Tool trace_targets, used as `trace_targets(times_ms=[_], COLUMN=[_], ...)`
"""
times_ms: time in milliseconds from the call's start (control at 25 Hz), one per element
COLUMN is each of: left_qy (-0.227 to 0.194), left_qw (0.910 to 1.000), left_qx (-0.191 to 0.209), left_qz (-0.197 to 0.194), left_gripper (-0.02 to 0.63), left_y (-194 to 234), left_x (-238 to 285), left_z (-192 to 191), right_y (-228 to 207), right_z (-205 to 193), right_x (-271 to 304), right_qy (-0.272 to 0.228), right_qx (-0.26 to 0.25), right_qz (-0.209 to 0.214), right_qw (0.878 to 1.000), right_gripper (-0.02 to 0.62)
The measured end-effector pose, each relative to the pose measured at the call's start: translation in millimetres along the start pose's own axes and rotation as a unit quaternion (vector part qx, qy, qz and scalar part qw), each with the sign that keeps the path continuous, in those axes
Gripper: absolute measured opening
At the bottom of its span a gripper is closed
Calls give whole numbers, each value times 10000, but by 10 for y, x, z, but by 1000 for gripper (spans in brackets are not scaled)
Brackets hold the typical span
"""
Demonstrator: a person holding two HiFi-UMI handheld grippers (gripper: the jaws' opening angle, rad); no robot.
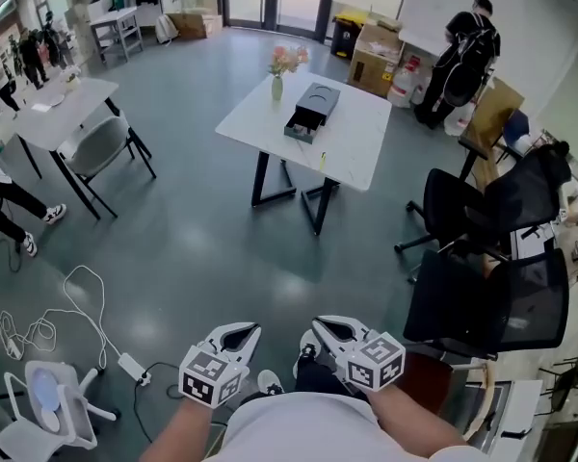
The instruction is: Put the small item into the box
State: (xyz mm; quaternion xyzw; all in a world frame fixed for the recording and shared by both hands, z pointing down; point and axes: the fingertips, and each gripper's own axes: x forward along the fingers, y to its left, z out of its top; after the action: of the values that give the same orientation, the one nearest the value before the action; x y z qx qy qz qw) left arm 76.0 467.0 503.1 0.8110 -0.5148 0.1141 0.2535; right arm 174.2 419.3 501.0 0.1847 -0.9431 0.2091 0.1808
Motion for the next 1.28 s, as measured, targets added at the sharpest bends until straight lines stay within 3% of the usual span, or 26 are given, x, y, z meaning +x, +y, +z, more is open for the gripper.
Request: trace_targets(times_ms=[440, 920, 1280], left_qy=[35, -111, 84], left_qw=[9994, 9992, 9991], left_qx=[-183, 121, 207], left_qz=[293, 360, 371], left_gripper=[12, 12, 12], left_y=[549, 1048, 1192], left_x=[322, 1535, 2183], left_z=[335, 1604, 1933], right_y=[-468, -1802, -2470], right_z=[523, 1379, 1605], right_x=[558, 867, 1045], right_qy=[-197, -347, -312], right_qx=[26, -43, 41], right_qz=[193, 195, 220], right_qw=[9996, 9992, 9993], right_gripper=[15, 15, 15])
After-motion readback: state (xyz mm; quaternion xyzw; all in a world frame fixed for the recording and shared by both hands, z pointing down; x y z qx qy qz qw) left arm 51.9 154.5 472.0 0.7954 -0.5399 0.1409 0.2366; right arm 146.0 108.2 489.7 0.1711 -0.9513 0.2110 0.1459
